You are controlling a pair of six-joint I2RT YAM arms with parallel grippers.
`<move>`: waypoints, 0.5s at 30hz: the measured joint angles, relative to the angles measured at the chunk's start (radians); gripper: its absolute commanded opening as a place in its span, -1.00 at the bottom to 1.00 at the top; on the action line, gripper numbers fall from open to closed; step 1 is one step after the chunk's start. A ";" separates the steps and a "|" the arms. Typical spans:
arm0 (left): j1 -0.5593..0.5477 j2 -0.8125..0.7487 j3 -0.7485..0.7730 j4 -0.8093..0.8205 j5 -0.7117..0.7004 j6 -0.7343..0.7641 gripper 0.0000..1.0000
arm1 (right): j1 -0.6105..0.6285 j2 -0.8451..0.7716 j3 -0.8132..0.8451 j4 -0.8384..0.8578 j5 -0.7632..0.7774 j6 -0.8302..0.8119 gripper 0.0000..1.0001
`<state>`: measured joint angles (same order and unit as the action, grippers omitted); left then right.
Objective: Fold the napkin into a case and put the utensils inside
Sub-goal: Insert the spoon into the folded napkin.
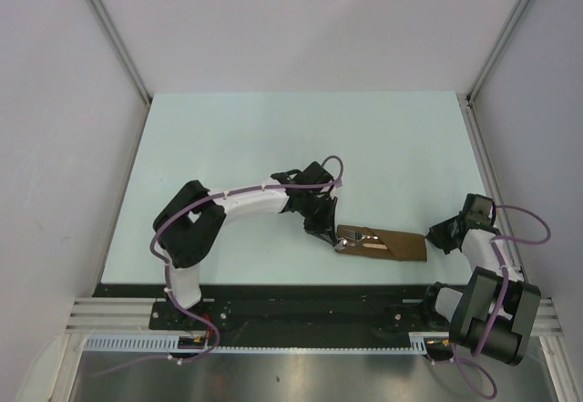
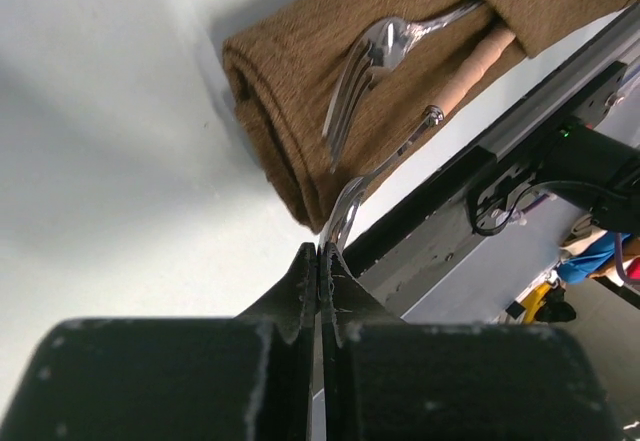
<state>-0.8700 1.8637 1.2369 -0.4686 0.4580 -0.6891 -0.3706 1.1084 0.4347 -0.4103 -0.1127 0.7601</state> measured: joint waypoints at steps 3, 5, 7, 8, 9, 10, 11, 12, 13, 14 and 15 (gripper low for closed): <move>-0.001 0.022 0.024 0.008 0.003 -0.009 -1.00 | 0.002 0.002 -0.003 0.011 -0.006 0.005 -1.00; -0.005 0.036 0.039 0.014 0.009 -0.013 -0.99 | 0.003 0.002 -0.004 0.014 -0.008 0.007 -1.00; -0.008 0.047 0.051 0.016 0.015 -0.018 -1.00 | 0.003 0.003 -0.005 0.018 -0.010 0.008 -1.00; -0.010 0.050 0.055 0.018 0.017 -0.019 -1.00 | 0.003 0.004 -0.006 0.021 -0.012 0.009 -1.00; -0.011 0.054 0.059 0.019 0.018 -0.021 -0.99 | 0.003 0.006 -0.006 0.025 -0.015 0.010 -1.00; -0.015 0.058 0.062 0.022 0.021 -0.023 -1.00 | 0.003 0.008 -0.007 0.028 -0.018 0.011 -1.00; -0.017 0.061 0.064 0.024 0.022 -0.027 -1.00 | 0.003 0.009 -0.007 0.031 -0.020 0.011 -1.00; -0.020 0.064 0.066 0.026 0.024 -0.029 -1.00 | 0.003 0.010 -0.008 0.035 -0.023 0.012 -1.00; -0.022 0.068 0.067 0.029 0.026 -0.031 -1.00 | 0.003 0.012 -0.008 0.039 -0.026 0.014 -1.00; -0.024 0.071 0.067 0.032 0.027 -0.036 -1.00 | 0.003 0.013 -0.008 0.041 -0.028 0.014 -1.00; -0.027 0.075 0.069 0.034 0.030 -0.039 -1.00 | 0.003 0.014 -0.009 0.042 -0.029 0.015 -1.00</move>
<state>-0.8967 1.9385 1.3056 -0.4343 0.4881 -0.7280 -0.3676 1.1221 0.4259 -0.3679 -0.1417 0.7750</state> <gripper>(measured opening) 0.006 0.009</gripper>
